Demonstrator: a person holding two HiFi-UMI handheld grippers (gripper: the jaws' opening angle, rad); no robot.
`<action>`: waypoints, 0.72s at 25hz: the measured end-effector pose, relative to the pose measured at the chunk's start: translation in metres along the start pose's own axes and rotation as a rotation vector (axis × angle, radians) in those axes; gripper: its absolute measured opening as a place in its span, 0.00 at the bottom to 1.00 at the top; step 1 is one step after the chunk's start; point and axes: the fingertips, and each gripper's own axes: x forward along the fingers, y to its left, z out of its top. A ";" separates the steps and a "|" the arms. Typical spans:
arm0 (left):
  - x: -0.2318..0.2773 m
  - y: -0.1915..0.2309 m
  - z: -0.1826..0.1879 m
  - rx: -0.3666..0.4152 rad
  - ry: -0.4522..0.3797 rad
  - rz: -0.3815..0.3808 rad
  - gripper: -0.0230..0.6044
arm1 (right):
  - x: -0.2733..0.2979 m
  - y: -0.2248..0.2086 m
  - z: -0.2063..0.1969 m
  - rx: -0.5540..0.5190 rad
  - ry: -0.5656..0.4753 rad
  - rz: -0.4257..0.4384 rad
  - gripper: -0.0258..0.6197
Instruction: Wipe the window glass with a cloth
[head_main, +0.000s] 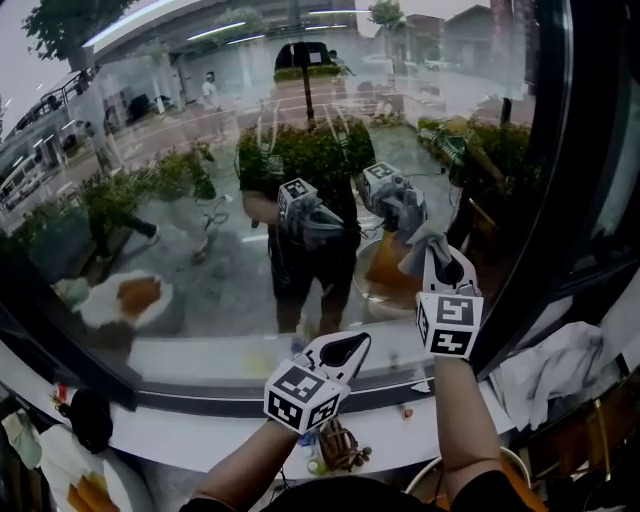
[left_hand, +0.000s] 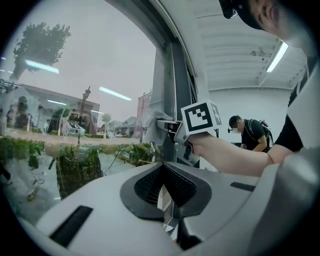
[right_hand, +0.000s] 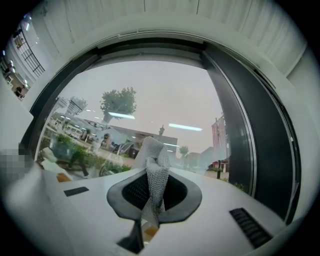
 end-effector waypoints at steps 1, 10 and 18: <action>-0.002 0.001 0.004 0.002 -0.008 0.005 0.05 | 0.000 0.000 0.003 -0.003 -0.004 0.001 0.10; -0.025 0.019 0.012 0.003 -0.028 0.059 0.05 | 0.016 0.019 0.010 -0.009 -0.004 0.011 0.10; -0.044 0.035 0.000 -0.030 -0.024 0.110 0.05 | 0.021 0.029 0.008 -0.039 -0.017 -0.029 0.10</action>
